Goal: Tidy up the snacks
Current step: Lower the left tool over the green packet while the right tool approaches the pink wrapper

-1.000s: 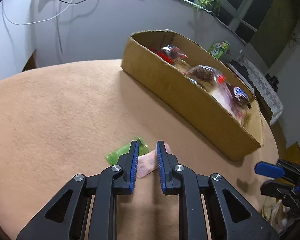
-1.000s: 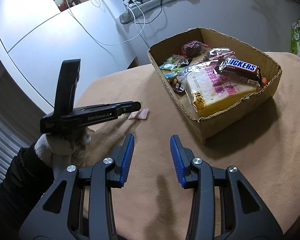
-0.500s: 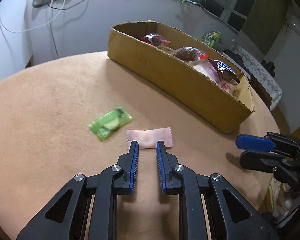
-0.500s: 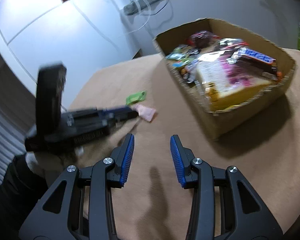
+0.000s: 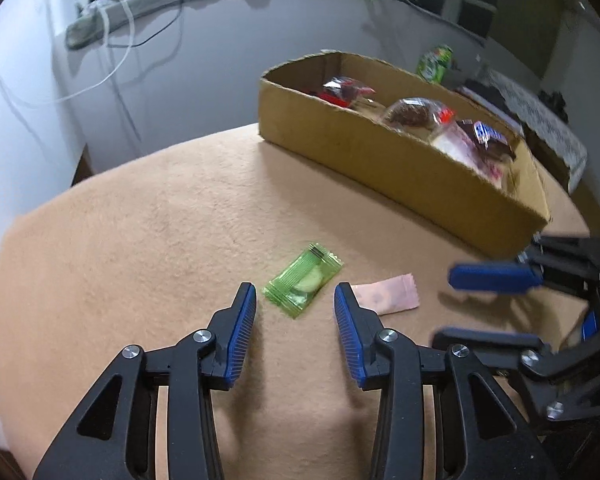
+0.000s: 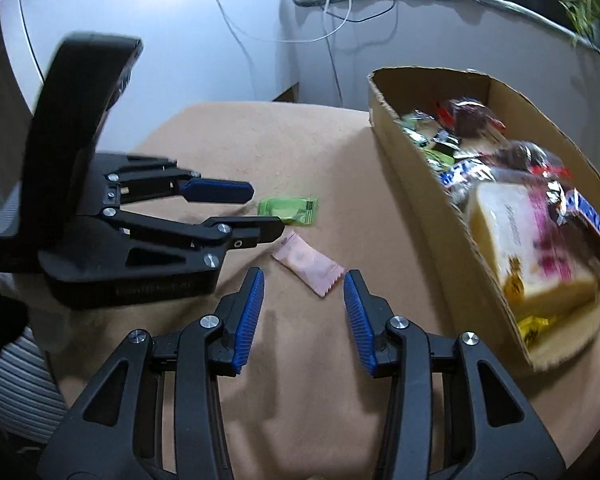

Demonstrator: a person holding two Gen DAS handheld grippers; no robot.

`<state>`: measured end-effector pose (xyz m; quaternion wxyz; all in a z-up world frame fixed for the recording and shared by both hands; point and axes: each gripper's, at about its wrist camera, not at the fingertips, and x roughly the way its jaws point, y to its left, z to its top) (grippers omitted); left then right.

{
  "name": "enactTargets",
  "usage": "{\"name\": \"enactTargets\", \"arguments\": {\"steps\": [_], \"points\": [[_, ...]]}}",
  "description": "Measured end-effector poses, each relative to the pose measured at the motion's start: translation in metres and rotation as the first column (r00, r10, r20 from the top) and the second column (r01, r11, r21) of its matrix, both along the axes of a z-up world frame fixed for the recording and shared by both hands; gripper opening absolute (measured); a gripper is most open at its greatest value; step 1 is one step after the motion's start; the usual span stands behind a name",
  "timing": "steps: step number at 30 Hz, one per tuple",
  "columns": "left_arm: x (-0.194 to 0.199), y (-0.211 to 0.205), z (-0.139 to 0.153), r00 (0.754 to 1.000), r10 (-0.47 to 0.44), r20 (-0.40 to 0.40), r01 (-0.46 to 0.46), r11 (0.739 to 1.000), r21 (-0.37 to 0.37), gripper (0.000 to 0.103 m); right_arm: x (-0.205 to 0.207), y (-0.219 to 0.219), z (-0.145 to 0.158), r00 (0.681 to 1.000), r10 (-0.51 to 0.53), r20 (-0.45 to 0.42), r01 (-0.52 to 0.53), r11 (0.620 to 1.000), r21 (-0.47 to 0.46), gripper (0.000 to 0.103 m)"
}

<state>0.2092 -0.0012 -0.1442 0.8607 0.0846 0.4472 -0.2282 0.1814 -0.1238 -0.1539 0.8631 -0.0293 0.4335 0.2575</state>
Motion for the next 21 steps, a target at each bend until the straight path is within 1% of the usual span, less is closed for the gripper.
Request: {"name": "enactTargets", "arguments": {"steps": [3, 6, 8, 10, 12, 14, 17, 21], "points": [[0.002, -0.005, -0.002, 0.999, -0.034, 0.026, 0.032, 0.998, 0.058, 0.039, 0.005, 0.007, -0.004, 1.000, 0.009, -0.003, -0.009, 1.000, -0.029, 0.043], [0.006, -0.009, -0.005, 0.998, -0.064, 0.020, 0.063, 0.996, 0.063, 0.039, 0.010, 0.011, -0.009, 1.000, 0.007, -0.006, -0.007, 0.998, -0.060, 0.043], [0.008, -0.010, -0.007, 0.997, -0.078, 0.026, 0.076, 0.994, 0.074, 0.039, 0.014, 0.013, -0.012, 1.000, 0.008, -0.014, -0.009, 0.998, -0.064, 0.043], [0.010, -0.007, -0.008, 0.996, -0.081, 0.027, 0.079, 0.995, 0.058, 0.040, 0.017, 0.015, -0.014, 1.000, 0.008, -0.016, -0.009, 0.997, -0.074, 0.043], [0.012, -0.003, -0.008, 0.997, -0.073, 0.026, 0.072, 0.997, 0.043, 0.037, 0.019, 0.018, -0.014, 1.000, 0.012, -0.014, -0.013, 0.996, -0.083, 0.043], [0.013, 0.002, -0.008, 0.997, -0.065, 0.028, 0.064, 0.998, 0.028, 0.029, 0.019, 0.021, -0.015, 1.000, 0.018, -0.011, -0.018, 0.996, -0.090, 0.043], [0.014, 0.012, -0.007, 0.998, -0.051, 0.026, 0.051, 0.999, 0.006, 0.022, 0.012, 0.025, -0.014, 1.000, 0.031, -0.003, -0.031, 0.994, -0.106, 0.043], [0.013, 0.027, -0.008, 1.000, -0.021, 0.013, 0.022, 0.999, -0.036, 0.022, 0.014, 0.031, -0.012, 0.999, 0.051, 0.010, -0.050, 0.992, -0.115, 0.043]]}}
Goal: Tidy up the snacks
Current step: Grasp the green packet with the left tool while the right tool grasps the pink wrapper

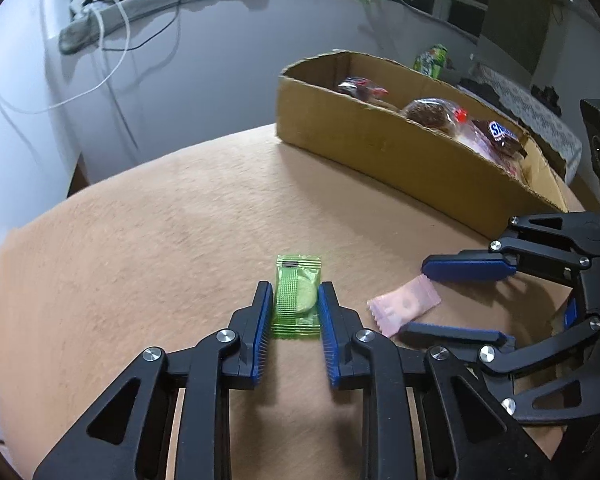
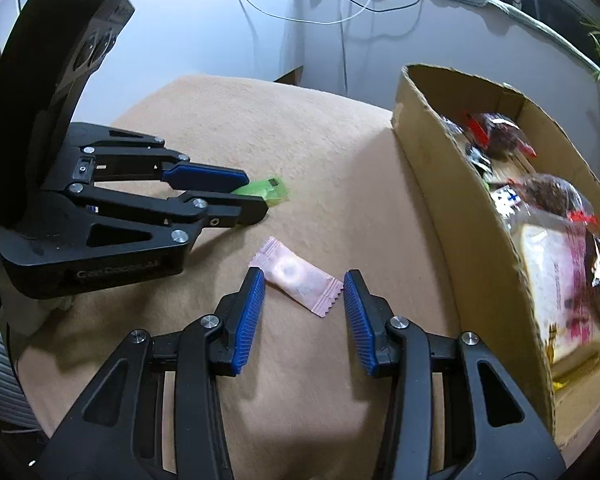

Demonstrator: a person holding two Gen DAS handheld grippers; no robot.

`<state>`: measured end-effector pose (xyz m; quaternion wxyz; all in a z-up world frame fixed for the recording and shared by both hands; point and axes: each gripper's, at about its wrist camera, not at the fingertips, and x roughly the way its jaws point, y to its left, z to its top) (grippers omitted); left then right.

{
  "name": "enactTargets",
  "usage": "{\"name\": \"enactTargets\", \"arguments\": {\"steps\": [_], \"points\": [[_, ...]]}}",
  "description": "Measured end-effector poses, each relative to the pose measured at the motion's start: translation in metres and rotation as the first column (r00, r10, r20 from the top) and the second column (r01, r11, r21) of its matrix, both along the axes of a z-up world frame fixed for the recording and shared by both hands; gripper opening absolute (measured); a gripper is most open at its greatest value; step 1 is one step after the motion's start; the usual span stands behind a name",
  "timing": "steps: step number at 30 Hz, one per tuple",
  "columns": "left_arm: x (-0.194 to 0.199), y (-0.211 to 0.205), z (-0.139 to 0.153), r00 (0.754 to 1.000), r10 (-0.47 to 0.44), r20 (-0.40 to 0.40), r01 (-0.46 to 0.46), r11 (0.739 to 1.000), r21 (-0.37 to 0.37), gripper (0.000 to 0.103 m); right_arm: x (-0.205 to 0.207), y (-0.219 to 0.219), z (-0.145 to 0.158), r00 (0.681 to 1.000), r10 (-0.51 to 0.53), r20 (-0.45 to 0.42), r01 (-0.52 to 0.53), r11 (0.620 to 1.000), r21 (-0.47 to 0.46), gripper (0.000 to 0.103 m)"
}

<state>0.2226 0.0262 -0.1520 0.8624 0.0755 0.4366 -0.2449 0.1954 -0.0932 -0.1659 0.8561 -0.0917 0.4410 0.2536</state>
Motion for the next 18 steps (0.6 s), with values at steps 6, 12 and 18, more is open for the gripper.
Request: {"name": "enactTargets", "arguments": {"steps": [6, 12, 18], "points": [[-0.002, 0.013, -0.001, 0.999, 0.032, -0.013, -0.033, 0.999, -0.035, 0.021, -0.004, 0.004, 0.010, 0.998, 0.027, 0.064, -0.026, 0.999, -0.020, 0.053], [-0.005, 0.020, -0.003, 0.998, 0.057, -0.018, -0.058, 0.997, -0.054, 0.021, 0.006, 0.027, 0.004, 0.995, 0.085, 0.061, -0.077, 0.990, -0.117, 0.061], [-0.004, 0.027, -0.002, 0.997, 0.075, -0.022, -0.076, 0.995, -0.060, 0.021, 0.010, 0.014, -0.003, 1.000, 0.029, 0.006, -0.029, 0.998, -0.060, 0.060]]}}
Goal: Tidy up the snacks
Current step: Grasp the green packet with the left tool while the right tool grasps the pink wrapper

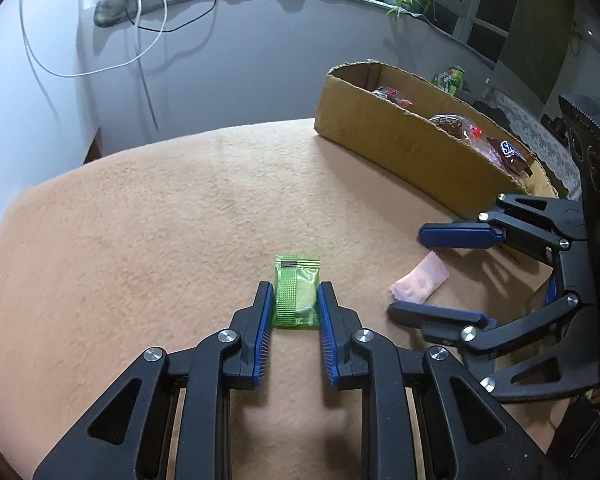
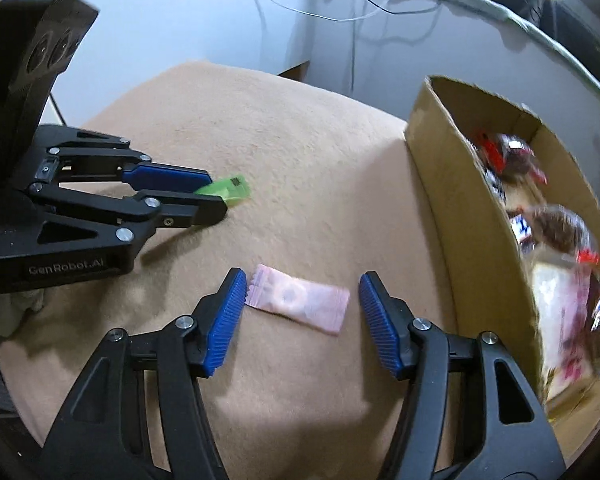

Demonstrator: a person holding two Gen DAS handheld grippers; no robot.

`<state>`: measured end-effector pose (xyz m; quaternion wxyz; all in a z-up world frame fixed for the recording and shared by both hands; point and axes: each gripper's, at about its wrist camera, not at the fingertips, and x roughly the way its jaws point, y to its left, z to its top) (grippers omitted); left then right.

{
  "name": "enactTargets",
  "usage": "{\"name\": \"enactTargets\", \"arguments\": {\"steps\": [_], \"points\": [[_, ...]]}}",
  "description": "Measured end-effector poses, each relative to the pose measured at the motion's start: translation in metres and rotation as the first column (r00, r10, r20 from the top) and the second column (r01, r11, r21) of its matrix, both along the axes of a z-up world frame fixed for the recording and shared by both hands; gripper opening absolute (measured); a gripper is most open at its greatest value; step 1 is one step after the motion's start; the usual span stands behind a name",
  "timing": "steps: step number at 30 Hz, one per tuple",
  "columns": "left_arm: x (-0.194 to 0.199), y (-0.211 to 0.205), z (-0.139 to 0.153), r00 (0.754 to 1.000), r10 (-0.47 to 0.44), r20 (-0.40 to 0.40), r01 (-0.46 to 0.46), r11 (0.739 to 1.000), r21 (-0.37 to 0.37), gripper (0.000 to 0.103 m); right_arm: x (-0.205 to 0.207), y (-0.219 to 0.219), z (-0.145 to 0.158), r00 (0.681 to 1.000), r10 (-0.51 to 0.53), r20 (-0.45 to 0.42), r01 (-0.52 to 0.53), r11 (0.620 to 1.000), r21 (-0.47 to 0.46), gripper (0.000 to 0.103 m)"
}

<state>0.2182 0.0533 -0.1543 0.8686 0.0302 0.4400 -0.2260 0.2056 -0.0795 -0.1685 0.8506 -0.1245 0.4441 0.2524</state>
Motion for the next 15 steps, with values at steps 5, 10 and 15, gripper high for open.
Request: {"name": "enactTargets", "arguments": {"steps": [5, 10, 15], "points": [[-0.001, 0.000, -0.001, 1.000, 0.002, 0.007, -0.002, 1.000, 0.005, 0.021, -0.010, 0.000, 0.001, 1.000, 0.006, 0.008, -0.006, 1.000, 0.001, 0.042], [-0.002, -0.001, -0.001, 1.000, 0.010, 0.013, -0.010, 1.000, 0.010, 0.021, -0.010, 0.000, 0.001, 1.000, 0.011, 0.011, -0.011, 1.000, 0.005, 0.035], [-0.005, 0.001, 0.001, 1.000, 0.025, 0.014, -0.025, 1.000, 0.001, 0.020, -0.007, -0.006, 0.001, 1.000, 0.008, -0.008, -0.008, 0.999, 0.038, 0.033]]}}
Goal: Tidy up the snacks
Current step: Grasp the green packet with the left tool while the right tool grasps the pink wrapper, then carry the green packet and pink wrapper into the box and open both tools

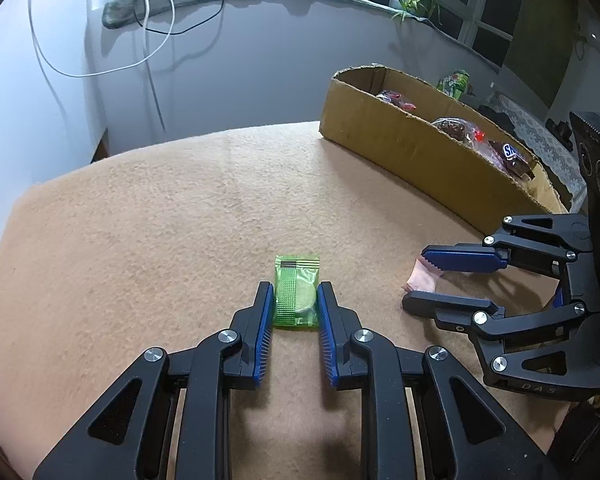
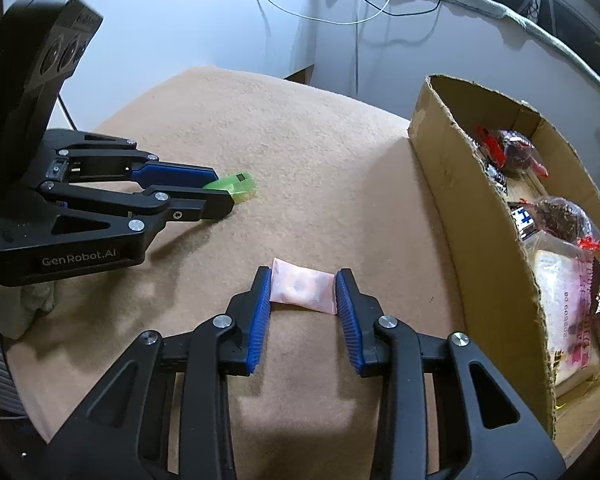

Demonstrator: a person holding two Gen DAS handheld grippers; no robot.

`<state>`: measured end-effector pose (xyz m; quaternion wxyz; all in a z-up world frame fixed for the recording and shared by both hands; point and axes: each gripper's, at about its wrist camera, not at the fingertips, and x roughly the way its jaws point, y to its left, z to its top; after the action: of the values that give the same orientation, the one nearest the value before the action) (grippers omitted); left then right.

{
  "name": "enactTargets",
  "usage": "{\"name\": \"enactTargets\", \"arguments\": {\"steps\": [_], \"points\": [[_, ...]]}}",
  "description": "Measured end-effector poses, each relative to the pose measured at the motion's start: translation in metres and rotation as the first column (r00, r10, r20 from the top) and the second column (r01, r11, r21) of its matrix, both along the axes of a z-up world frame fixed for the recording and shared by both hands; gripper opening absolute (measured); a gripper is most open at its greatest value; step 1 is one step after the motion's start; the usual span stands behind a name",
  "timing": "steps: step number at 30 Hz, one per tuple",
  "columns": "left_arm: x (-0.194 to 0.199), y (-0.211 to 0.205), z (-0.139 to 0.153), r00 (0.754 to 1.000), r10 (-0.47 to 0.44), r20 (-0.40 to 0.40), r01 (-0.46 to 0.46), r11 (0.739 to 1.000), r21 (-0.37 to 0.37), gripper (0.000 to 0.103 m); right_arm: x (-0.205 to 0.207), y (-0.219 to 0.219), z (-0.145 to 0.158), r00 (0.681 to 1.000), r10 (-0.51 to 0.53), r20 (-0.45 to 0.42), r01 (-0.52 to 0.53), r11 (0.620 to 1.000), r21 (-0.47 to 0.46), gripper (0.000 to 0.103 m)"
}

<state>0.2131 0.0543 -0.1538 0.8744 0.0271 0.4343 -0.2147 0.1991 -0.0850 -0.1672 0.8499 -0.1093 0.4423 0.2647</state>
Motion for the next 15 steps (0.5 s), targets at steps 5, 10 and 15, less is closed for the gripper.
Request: {"name": "enactTargets", "arguments": {"steps": [5, 10, 15], "points": [[-0.002, 0.002, 0.003, 1.000, 0.011, 0.004, -0.011, 1.000, -0.004, 0.020, 0.004, -0.007, 0.002, 1.000, -0.022, -0.007, 0.022, 0.999, 0.028, 0.032], [-0.006, 0.003, 0.008, 1.000, 0.020, 0.010, -0.020, 1.000, -0.016, 0.020, 0.002, -0.009, 0.005, 1.000, -0.024, 0.002, 0.024, 0.999, 0.038, 0.032], [-0.011, 0.002, 0.010, 1.000, 0.020, 0.018, -0.020, 1.000, -0.015, 0.020, 0.002, -0.011, 0.007, 0.999, -0.035, 0.009, 0.035, 0.999, 0.040, 0.032]]}}
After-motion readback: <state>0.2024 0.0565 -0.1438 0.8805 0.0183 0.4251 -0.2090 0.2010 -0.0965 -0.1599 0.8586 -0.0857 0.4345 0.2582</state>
